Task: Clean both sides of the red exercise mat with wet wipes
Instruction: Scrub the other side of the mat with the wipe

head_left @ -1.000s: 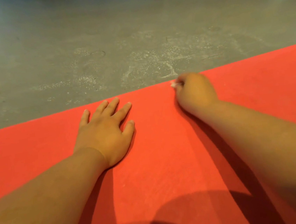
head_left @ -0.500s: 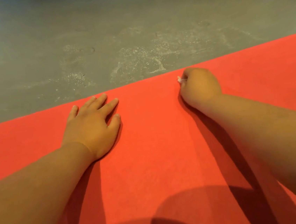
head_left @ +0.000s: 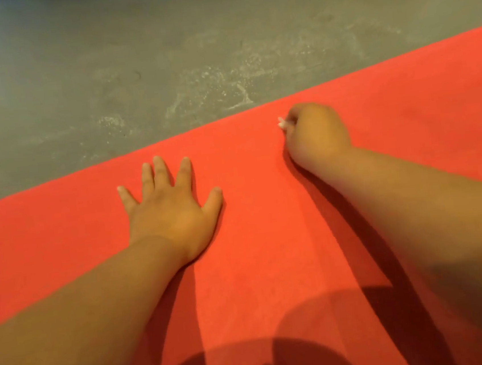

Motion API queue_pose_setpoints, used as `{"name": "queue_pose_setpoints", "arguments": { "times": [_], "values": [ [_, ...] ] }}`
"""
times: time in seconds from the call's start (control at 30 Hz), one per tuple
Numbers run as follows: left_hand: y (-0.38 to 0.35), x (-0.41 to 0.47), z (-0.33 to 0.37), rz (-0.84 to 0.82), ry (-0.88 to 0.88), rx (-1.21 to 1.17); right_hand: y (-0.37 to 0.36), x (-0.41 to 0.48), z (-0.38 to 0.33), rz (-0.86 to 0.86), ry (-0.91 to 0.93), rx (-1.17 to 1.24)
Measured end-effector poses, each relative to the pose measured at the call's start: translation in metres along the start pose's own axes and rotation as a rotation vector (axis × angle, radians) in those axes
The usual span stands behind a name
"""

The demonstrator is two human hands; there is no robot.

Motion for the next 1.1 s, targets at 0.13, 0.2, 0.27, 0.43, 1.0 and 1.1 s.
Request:
{"name": "queue_pose_setpoints", "arguments": {
  "times": [0.13,0.2,0.27,0.43,1.0,1.1],
  "values": [
    [0.002,-0.001,0.001,0.021,-0.014,-0.018,-0.023,-0.058,-0.076,-0.154,0.391,0.080],
    [0.004,0.000,0.000,0.028,-0.016,-0.024,-0.010,-0.032,-0.037,-0.123,0.269,0.024],
    [0.003,0.000,0.001,0.031,-0.015,-0.017,0.015,0.002,0.035,-0.066,0.011,-0.062],
    [0.003,0.001,0.002,0.031,-0.016,-0.025,0.026,-0.007,0.058,0.036,-0.143,-0.084],
    [0.013,-0.002,0.010,0.107,-0.124,-0.157,0.024,-0.065,0.036,0.042,-0.024,-0.058],
    [0.022,-0.011,0.021,0.163,-0.224,-0.229,0.009,-0.118,-0.027,-0.053,0.241,0.042]
  ]
}}
Point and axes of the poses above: each hand's wrist, its own x-axis towards the middle knuckle, its own y-axis out of the back of the hand, z = x × y, the point moved 10 cm from there along x, towards the middle knuckle, and after that the axes turned 6 degrees about -z, right-handed, at the moved point
